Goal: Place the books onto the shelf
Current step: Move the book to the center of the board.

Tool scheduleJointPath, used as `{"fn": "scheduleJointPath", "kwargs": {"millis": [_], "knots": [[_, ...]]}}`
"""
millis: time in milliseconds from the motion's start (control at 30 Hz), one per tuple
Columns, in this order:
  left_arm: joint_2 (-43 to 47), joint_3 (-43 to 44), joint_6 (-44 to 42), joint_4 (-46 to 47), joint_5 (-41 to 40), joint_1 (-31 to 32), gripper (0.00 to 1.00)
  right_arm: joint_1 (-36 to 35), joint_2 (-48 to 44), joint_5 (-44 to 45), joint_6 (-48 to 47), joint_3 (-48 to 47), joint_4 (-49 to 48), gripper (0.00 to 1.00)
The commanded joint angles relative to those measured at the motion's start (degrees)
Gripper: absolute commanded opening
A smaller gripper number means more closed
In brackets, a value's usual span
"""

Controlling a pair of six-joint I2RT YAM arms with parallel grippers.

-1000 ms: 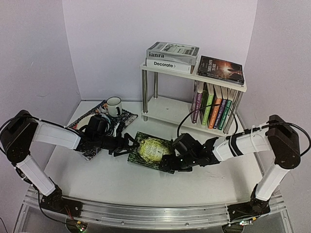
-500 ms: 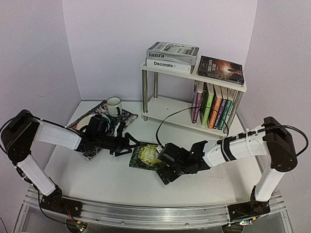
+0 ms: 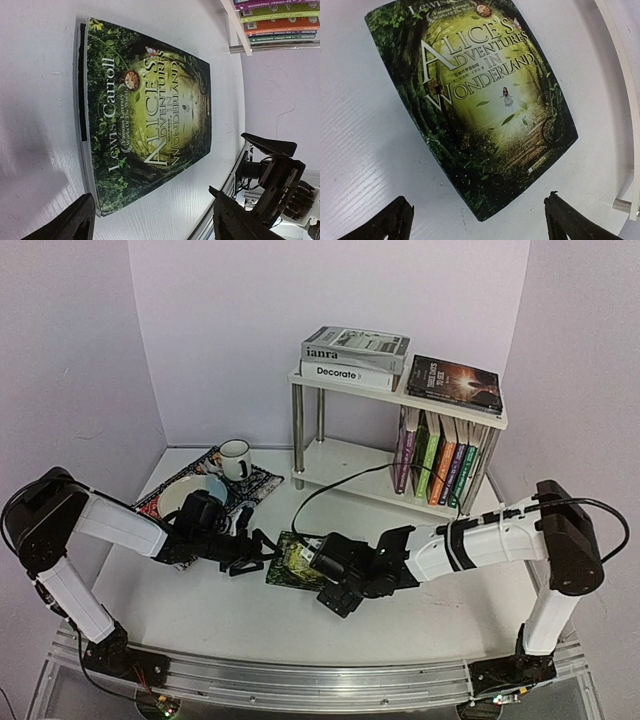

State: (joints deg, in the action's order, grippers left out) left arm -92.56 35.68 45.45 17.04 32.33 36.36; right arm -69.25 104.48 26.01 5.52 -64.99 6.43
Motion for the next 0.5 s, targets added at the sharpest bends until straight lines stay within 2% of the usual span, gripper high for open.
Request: {"fn": "scheduleJointPath", "kwargs": {"millis": [0, 133, 233, 367, 467], "knots": [[-0.99, -1.05, -0.11, 1.68, 0.86, 0.16, 0.82, 1.56, 0.53, 2.57, -4.87, -2.24, 4.38, 0.91], [-0.04, -1.74, -0.21, 1.62, -0.46, 0.22, 0.82, 7.37, -3.64, -8.24, 7.14, 0.75, 1.93, 0.88], [-0.80, -1.68, -0.62, 1.60, -0.97, 0.20, 0.82, 9.93, -6.53, -13.19, 16.75, 3.74, -0.98, 0.91], [-3.18, -0.32, -0.71, 1.60, -0.26, 0.20, 0.82, 10.23, -7.04, -17.88, 30.62, 6.90, -5.77, 0.92], [-4.64, 0.65, -0.72, 1.60, -0.02, 0.22, 0.82, 10.27, -7.54, -18.00, 38.57, 10.55, -11.06, 0.93]]}}
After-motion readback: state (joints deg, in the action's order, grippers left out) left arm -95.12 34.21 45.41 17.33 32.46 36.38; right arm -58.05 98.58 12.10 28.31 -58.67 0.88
